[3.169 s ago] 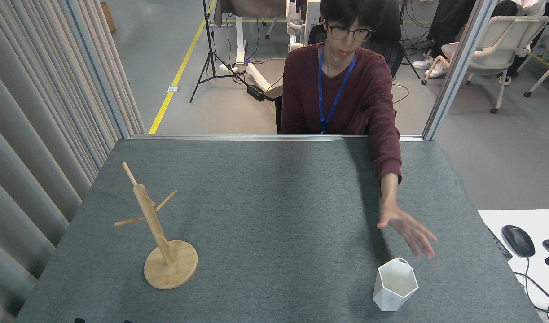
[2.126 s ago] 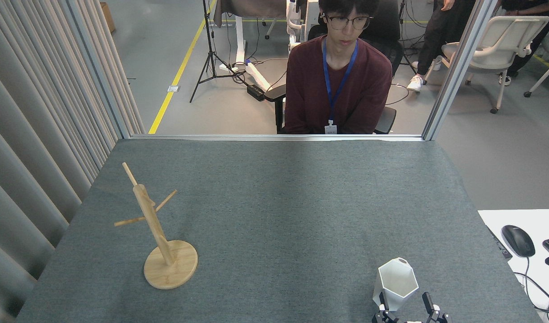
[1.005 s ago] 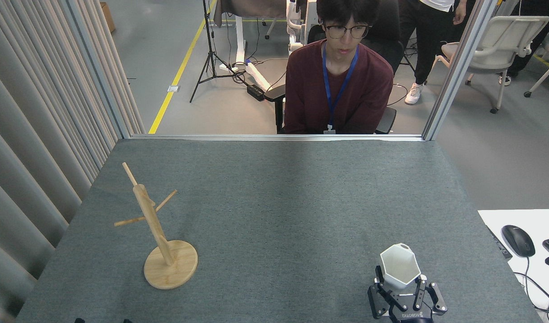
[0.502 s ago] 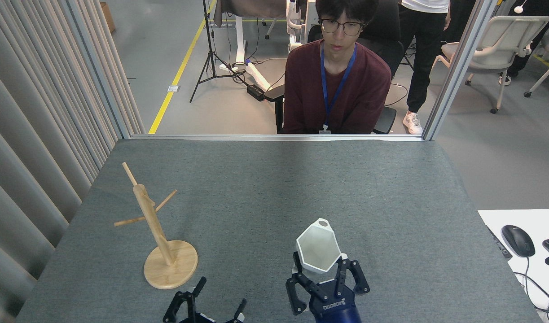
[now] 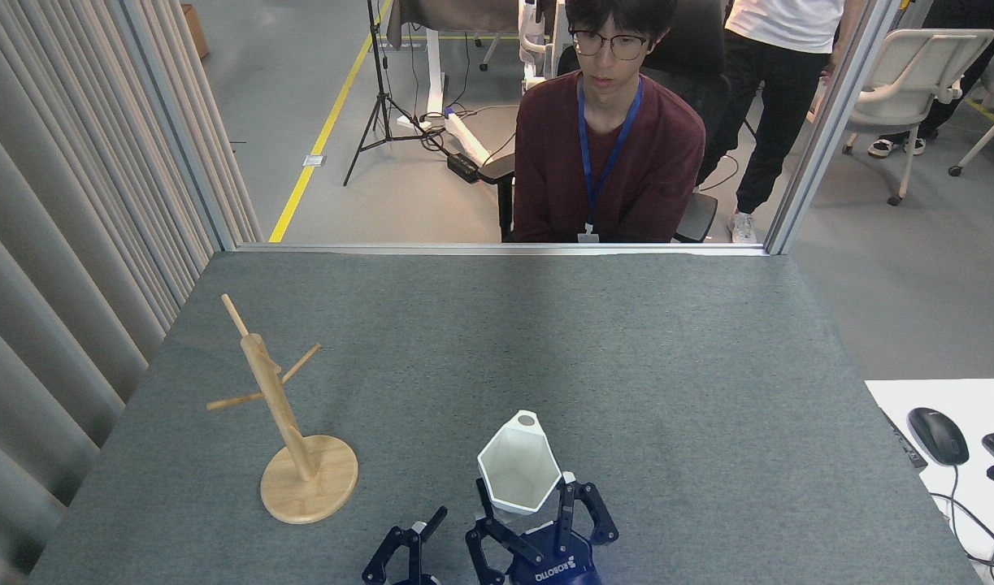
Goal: Hang cup on storage rack
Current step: 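Lift the white cup with the right gripper toward the left gripper, then pass the white cup from the right gripper to the left gripper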
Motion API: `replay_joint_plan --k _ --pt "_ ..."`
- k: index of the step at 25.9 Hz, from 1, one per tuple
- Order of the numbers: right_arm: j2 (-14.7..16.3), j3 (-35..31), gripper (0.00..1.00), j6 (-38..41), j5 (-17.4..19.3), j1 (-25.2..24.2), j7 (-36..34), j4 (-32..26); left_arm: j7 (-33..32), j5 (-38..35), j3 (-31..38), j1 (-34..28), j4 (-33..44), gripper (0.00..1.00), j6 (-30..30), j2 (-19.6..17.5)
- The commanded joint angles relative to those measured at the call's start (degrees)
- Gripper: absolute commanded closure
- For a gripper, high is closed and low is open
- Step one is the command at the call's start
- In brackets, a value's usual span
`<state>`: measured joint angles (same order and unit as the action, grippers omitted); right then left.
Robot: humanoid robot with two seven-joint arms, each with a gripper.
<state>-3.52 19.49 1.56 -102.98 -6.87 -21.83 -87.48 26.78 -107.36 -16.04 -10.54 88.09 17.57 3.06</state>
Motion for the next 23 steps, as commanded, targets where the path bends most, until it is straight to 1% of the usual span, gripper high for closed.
replay_joint_plan --k 1,7,17,23 --pt "-0.08 2.31 0.64 -0.24 -0.47 -0.34 -0.84 0.03 -0.06 -0.48 -0.92 0.44 -0.28 0.01 -0.25 0.11" --pt "0.36 4.16 0.63 -0.51 -2.22 -2.1 -2.16 -0.15 -0.06 -0.39 -0.83 0.79 -0.55 0.01 -0.25 0.19" --pt "1.59 4.24 0.63 -0.51 -2.22 -5.26 -3.39 -1.73 0.03 -0.39 -0.74 1.14 -0.72 0.01 -0.34 0.28" --pt "1.68 4.6 0.63 -0.6 -2.22 -5.44 -3.83 -1.73 0.03 -0.22 -0.57 1.23 -0.63 0.01 -0.34 0.37"
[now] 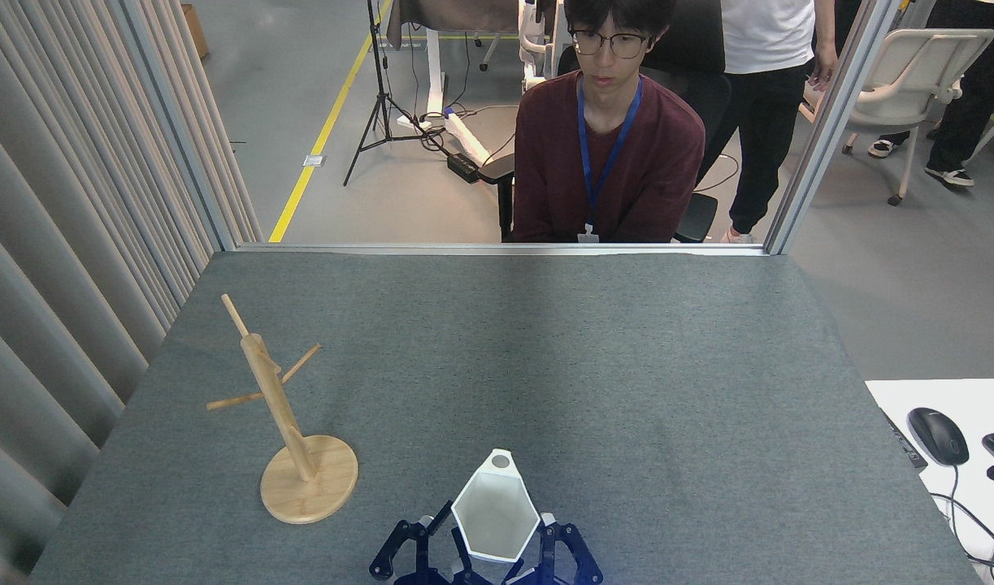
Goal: Hang cup on storage rack
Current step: 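Pass the white cup from the right gripper to the left gripper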
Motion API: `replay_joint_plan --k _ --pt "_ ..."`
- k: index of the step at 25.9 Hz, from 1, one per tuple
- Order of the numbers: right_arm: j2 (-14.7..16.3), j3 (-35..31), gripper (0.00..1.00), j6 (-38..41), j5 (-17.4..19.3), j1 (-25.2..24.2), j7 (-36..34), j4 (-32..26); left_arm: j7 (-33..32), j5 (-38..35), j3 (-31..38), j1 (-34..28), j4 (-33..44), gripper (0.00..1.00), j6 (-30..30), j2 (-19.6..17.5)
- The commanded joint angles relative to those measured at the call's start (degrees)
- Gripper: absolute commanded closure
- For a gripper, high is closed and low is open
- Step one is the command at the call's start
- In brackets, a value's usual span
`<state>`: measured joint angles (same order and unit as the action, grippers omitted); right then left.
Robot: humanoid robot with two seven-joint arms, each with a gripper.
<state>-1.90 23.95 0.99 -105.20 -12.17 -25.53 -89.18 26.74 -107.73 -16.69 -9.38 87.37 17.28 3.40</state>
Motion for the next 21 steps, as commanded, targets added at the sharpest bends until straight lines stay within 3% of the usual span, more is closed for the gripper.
replay_joint_plan --k 1,9,11,16,18,19,20,21 --pt "0.05 0.31 0.63 -0.03 -0.27 -0.14 -0.13 -0.03 0.07 0.15 0.16 0.24 0.08 0.01 -0.23 0.02" --pt "0.05 2.68 0.63 -0.29 -2.11 -0.23 -0.22 0.06 0.16 0.24 0.07 0.85 0.16 0.01 -0.58 0.2" --pt "0.14 2.6 0.63 -0.29 -2.11 -0.23 -0.22 0.06 0.25 0.24 0.07 0.85 0.25 0.13 -0.58 0.11" --pt "0.05 2.6 0.63 -0.29 -2.11 -0.23 -0.31 0.06 0.25 0.15 0.07 1.38 0.52 0.55 -0.58 -0.15" --pt "0.14 2.68 0.63 -0.29 -2.11 -0.23 -0.31 0.06 0.25 0.15 0.07 1.73 0.52 0.56 -0.58 -0.24" --pt "0.05 2.6 0.59 -0.29 -2.11 -0.23 -0.31 0.06 0.25 0.15 0.07 1.73 0.52 0.56 -0.58 -0.24" --pt "0.05 2.6 0.47 -0.29 -2.03 -0.23 -0.31 0.06 0.25 0.15 0.07 1.73 0.52 0.56 -0.58 -0.33" --pt "0.05 2.51 0.21 -0.29 -1.94 -0.23 -0.31 0.06 0.25 0.15 0.07 1.82 0.52 0.56 -0.58 -0.33"
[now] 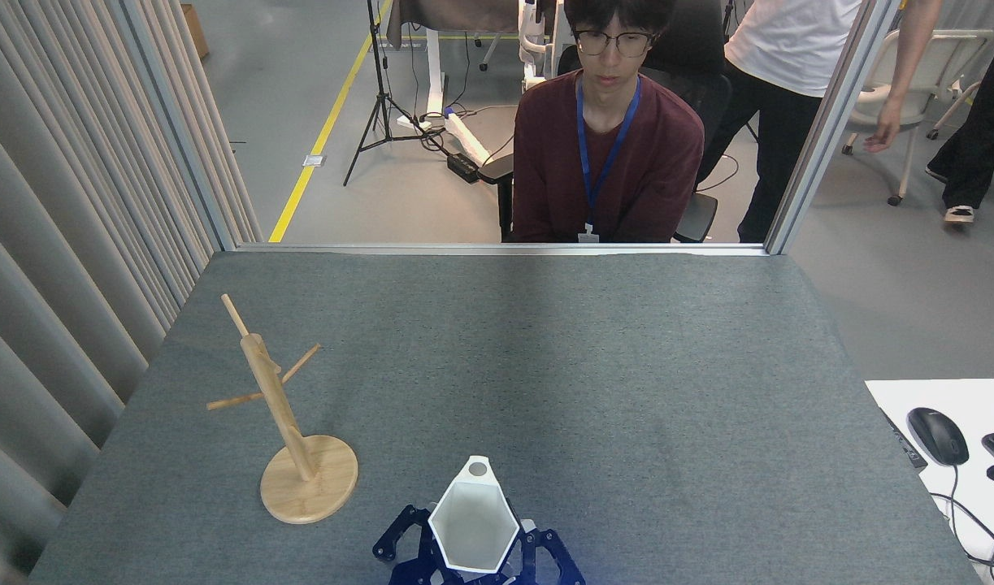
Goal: Hang cup on storage rack
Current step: 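Pass the white cup from the right gripper to the left gripper, then release the cup with the right gripper and carry it toward the wooden stand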
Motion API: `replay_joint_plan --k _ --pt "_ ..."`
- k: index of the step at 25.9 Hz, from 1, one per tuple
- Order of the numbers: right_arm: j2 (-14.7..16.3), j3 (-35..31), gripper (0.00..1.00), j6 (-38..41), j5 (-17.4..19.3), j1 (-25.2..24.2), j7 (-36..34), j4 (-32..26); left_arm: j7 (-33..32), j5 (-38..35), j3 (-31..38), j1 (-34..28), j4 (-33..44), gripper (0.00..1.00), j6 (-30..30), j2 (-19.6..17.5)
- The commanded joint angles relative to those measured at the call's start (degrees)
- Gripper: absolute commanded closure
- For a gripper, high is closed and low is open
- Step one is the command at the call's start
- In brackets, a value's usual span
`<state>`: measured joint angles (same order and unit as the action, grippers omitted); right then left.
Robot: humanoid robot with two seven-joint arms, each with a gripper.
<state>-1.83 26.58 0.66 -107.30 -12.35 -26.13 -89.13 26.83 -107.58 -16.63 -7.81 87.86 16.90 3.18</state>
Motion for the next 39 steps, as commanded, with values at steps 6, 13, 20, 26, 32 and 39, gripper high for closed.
replay_joint_plan --k 6,13,20,26,32,39 --pt "0.07 -0.04 0.02 0.4 0.33 -0.04 -1.82 -1.48 0.06 -0.08 0.02 0.25 -0.14 0.55 -0.2 -0.1" --pt "1.13 0.49 0.02 0.93 2.97 -2.06 -3.84 -9.65 0.15 -0.26 0.11 0.25 -1.55 0.55 -0.38 0.08" --pt "0.16 -20.33 0.02 -2.59 33.55 -0.48 -1.91 -12.82 0.15 -0.44 0.37 -0.46 -1.29 0.55 -1.43 -0.36" --pt "5.08 -28.34 0.01 -3.21 20.47 -6.37 4.51 -2.63 0.5 -0.08 9.6 -3.18 1.08 0.55 -4.86 -0.54" --pt "6.31 -28.6 0.01 0.05 14.66 -10.76 2.93 -1.92 0.85 1.5 27.7 -7.75 8.64 0.55 -5.04 -2.74" --pt "6.05 -28.51 0.01 -0.04 15.28 -10.5 2.93 -2.01 1.03 -3.77 35.44 -0.02 1.97 0.56 -10.66 -3.09"
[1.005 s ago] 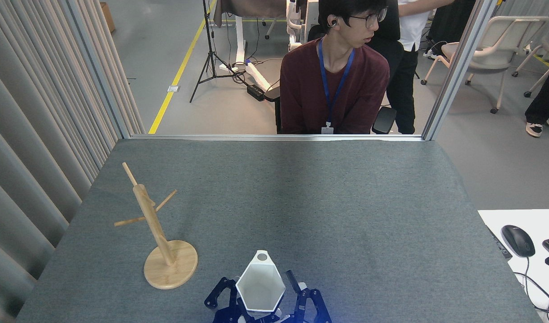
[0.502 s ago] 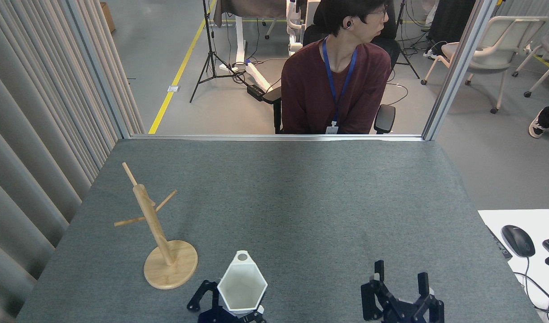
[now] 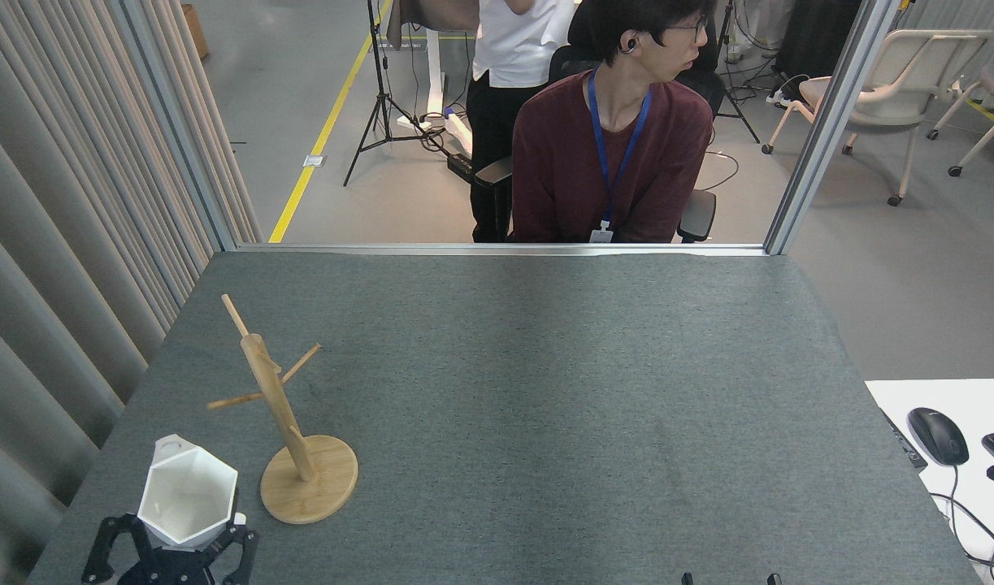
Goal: Hang cup on storage rack
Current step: 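Release the cup with the right gripper and carry it toward the wooden stand, then hang the white cup on a peg of the wooden stand with the left gripper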
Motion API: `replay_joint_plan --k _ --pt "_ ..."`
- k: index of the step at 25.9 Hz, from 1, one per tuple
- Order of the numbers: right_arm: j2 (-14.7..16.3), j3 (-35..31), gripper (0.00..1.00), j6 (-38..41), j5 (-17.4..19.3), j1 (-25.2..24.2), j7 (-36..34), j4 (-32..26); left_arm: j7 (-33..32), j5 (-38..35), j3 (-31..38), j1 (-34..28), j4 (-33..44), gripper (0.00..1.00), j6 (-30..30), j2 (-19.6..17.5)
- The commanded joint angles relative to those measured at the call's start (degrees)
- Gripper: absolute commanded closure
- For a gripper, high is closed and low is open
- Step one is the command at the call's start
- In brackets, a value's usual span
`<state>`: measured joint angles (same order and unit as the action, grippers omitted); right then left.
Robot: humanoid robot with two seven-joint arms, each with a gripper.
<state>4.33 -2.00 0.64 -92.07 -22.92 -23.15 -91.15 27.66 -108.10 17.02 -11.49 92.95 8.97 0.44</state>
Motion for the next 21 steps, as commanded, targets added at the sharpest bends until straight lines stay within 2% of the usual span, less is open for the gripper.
replay_joint_plan --k 1,4,9,13,21 --pt "-0.11 0.15 0.01 -0.02 0.05 0.07 -0.05 0.01 0.64 -5.36 1.87 4.9 -4.18 0.56 -3.43 -0.53" --pt "-0.02 0.15 0.02 -0.11 0.05 0.07 -0.05 0.01 1.96 -8.88 1.79 6.74 -5.06 0.56 -3.7 -0.7" --pt "-0.11 0.15 0.02 -0.02 0.05 0.07 -0.05 0.01 2.04 -9.58 1.52 8.24 -5.85 0.56 -3.61 -0.88" --pt "-0.11 0.15 0.01 -0.02 0.05 0.24 -0.05 0.01 2.57 -14.42 1.17 9.29 -7.52 0.56 -3.61 -0.7" --pt "-0.11 -0.11 0.01 0.06 0.14 0.42 -0.14 0.01 2.66 -17.67 0.55 12.28 -11.56 0.56 -3.79 -0.35"
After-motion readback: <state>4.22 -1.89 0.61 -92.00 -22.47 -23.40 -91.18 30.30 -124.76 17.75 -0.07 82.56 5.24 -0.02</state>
